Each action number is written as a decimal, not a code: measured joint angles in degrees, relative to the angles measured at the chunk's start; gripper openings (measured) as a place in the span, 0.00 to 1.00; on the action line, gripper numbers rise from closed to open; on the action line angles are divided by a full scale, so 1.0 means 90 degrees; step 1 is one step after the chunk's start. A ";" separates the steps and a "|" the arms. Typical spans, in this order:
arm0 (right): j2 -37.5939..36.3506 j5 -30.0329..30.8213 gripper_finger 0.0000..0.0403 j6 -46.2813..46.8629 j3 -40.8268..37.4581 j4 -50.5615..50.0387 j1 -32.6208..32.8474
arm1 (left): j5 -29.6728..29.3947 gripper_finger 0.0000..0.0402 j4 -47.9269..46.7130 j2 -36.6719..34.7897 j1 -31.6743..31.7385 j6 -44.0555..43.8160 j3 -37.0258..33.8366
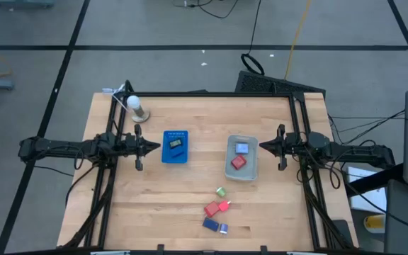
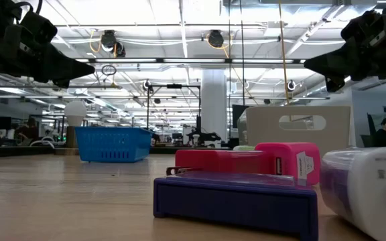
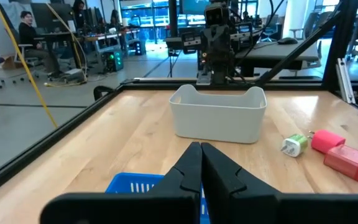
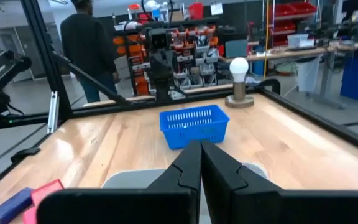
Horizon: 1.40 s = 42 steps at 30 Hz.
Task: Pick & Place Office items
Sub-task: Put the light pink charger adapter into the gray bin
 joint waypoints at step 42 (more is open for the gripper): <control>0.8422 0.0936 0.54 -0.0983 0.6017 -0.1555 0.3305 | -0.0226 0.04 -0.0185 0.0000 0.0000 -0.0505 0.0007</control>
